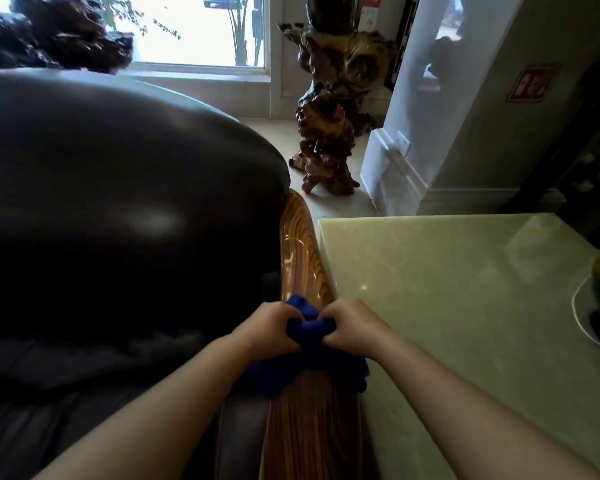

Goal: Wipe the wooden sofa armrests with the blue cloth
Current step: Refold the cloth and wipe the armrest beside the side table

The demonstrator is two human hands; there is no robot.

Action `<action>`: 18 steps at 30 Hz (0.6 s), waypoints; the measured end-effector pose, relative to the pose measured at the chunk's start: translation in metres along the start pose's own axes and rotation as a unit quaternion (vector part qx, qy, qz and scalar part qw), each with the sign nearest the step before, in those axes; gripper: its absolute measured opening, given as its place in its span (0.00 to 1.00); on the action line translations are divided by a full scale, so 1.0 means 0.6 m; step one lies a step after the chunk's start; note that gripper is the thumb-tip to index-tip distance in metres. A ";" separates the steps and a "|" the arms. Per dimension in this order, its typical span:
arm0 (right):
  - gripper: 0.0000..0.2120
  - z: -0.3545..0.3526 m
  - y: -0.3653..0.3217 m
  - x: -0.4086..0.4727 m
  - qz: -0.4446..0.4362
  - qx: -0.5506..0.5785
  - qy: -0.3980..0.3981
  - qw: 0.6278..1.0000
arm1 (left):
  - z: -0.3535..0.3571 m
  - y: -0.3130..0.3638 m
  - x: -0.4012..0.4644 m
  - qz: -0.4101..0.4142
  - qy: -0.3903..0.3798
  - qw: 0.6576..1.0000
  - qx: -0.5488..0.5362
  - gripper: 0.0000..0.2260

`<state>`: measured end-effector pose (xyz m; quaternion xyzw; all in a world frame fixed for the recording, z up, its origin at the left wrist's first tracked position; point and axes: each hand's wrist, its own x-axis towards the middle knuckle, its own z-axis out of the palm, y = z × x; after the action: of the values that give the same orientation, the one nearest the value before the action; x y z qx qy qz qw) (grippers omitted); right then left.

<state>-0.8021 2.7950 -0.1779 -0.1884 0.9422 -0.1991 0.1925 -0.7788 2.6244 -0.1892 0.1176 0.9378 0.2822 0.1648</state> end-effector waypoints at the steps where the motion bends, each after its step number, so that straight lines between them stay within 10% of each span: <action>1: 0.10 -0.017 -0.006 -0.015 0.002 0.014 -0.019 1.000 | -0.007 0.011 -0.014 -0.013 -0.008 1.000 -0.022 0.16; 18: 0.13 -0.406 -0.342 -0.340 -0.133 0.023 -0.061 0.989 | -0.407 0.306 -0.403 -0.015 -0.040 0.988 -0.150 0.15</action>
<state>-0.6771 2.7824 0.1792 -0.3195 0.8905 -0.2322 0.2260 -0.6253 2.5782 0.1655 0.0888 0.8791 0.4120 0.2225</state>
